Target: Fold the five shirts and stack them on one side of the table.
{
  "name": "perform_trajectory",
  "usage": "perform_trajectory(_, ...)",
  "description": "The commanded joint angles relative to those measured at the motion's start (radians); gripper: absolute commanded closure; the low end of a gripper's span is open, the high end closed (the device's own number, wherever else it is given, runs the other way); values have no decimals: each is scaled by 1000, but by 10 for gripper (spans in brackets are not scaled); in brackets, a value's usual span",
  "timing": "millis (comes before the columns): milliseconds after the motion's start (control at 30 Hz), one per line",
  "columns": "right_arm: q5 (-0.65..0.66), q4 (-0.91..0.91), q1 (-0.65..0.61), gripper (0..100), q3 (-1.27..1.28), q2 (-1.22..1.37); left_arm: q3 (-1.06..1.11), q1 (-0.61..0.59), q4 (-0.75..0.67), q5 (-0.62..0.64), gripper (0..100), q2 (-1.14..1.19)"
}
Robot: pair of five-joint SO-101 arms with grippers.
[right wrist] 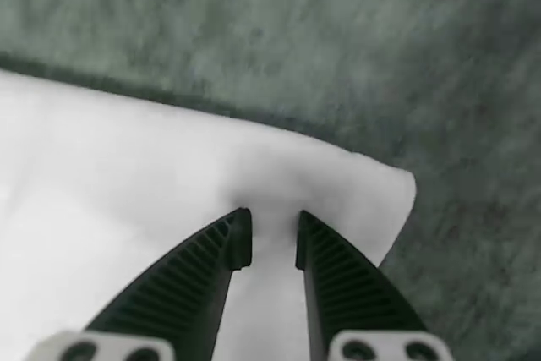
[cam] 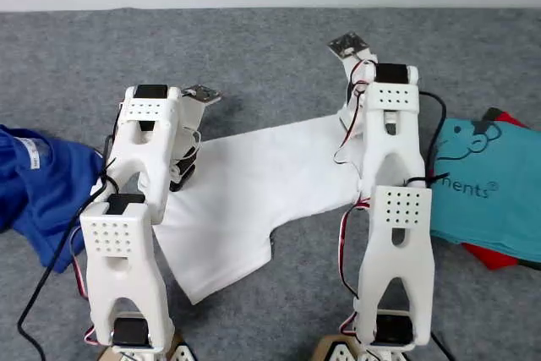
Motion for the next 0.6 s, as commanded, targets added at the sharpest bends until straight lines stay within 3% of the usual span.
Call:
perform_trajectory(0,12,-67,12,898,-103,-2,5,9,-17,2,994,51)
perform_trajectory(133,12,1,5,898,-176,-5,5,9,-17,2,994,51)
perform_trajectory(400,5,309,-5,898,-420,-7,5,21,-9,6,994,46)
perform_trajectory(567,-18,306,38,898,-265,-128,8,69,21,12,994,-77)
